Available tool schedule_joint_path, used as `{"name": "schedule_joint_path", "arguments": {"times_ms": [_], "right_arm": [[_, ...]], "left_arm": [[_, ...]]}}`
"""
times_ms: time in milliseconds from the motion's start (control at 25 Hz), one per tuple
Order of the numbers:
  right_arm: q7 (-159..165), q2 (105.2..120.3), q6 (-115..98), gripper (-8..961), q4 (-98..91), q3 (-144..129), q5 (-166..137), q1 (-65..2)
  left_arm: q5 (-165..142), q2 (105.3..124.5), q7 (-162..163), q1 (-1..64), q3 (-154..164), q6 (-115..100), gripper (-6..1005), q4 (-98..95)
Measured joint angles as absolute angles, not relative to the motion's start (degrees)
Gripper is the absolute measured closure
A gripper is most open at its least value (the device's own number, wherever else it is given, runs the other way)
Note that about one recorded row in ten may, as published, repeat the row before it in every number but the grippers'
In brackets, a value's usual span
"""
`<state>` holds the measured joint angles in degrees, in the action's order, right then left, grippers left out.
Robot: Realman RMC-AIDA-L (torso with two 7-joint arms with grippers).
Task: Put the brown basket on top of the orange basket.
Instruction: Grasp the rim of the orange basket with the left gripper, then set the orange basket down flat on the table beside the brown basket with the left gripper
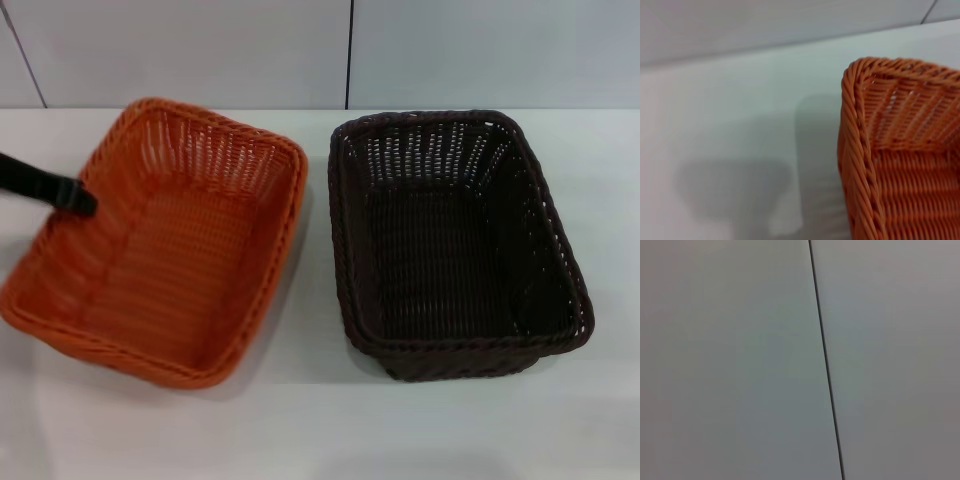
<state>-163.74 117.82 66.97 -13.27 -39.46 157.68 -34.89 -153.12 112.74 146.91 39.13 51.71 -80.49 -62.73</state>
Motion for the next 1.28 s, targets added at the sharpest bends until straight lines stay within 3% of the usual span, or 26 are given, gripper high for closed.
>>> {"name": "schedule_joint_path", "arguments": {"times_ms": [280,800,1280], "right_arm": [[-163.7,118.02,67.4,260,-13.3,-39.5,157.7,-34.6],[-163.6,118.12,67.5,260,-13.3,-39.5,157.7,-34.3],[-163.7,118.06,67.5,261,-13.3,-39.5,157.6,-34.5]], "left_arm": [[-152.8,111.34,136.3,41.9,51.7,-88.6,823,-65.6],[-152.9,117.54,130.0,47.4,54.3,-91.2,823,-63.5],[-148.0,117.88,128.3,49.1,57.7,-92.2,828,-59.4]]}}
